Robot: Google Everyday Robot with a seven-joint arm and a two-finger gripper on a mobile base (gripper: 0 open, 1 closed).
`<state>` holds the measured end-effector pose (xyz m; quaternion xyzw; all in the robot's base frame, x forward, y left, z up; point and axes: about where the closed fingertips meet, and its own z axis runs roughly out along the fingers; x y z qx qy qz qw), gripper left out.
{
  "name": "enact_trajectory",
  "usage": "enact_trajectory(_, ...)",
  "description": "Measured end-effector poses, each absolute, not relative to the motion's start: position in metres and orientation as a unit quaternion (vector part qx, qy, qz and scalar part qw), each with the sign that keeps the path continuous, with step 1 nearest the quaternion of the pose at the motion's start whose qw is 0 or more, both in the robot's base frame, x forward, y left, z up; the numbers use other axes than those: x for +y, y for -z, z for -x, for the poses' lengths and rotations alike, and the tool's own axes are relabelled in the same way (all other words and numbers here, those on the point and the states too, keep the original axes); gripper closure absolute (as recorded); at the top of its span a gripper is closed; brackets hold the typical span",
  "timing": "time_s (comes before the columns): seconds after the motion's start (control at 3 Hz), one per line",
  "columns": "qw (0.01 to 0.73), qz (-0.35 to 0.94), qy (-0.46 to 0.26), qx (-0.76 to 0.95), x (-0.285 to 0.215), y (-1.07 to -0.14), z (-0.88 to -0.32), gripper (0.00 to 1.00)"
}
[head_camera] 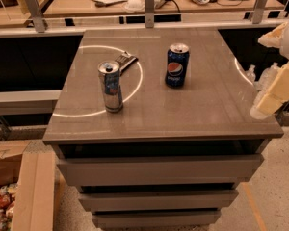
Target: Pick pepsi can
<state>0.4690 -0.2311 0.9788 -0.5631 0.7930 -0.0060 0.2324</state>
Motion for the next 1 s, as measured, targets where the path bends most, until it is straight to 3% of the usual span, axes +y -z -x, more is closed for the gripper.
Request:
enact_trajectory(0.67, 0.391, 0.491, -0.095, 0.773, -0.252, -0.955, -0.557, 0.00)
enact_trajectory(1.0, 0.409, 0.479, -0.140, 0.764, -0.249, -0.932, -0.588, 0.00)
